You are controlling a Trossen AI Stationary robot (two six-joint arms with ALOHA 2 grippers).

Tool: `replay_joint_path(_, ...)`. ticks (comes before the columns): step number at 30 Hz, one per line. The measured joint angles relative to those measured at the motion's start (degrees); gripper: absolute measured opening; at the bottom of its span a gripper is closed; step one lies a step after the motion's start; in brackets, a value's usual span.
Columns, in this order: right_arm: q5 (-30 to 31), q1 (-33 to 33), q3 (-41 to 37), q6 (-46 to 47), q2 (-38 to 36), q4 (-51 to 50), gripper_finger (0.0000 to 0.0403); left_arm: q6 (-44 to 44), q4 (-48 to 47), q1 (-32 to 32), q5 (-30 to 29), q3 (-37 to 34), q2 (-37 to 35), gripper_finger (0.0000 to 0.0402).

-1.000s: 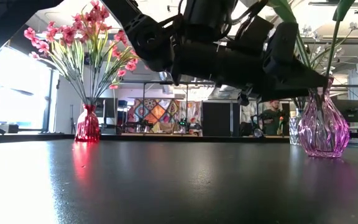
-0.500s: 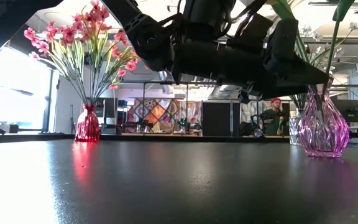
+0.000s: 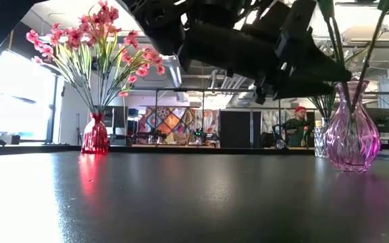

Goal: Sort flowers into vase by color
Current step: Adjust the purple flower vase

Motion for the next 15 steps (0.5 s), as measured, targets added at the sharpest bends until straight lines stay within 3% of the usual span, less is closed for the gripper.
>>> replay_joint_path(3, -7.0, 1.6, 0.0, 9.6, 1.0, -8.4, 0.0207, -0.5, -0.7, 0.4, 0.6, 0.0, -0.6, 0.0188)
replay_joint_path(6, -10.2, 3.1, -0.4, 13.2, 2.3, -12.2, 0.0191, -0.5, -1.4, 1.0, 2.9, 0.0, -1.3, 0.0188)
replay_joint_path(10, -6.5, 3.4, -4.1, 10.2, 2.4, -11.9, 0.0171, -0.5, -1.2, 1.7, 4.4, 0.0, -1.4, 0.0188)
replay_joint_path(15, -6.4, 3.3, -13.9, 12.4, 2.4, -12.0, 0.0151, -0.5, -1.2, 1.7, 5.0, 0.0, -1.4, 0.0188)
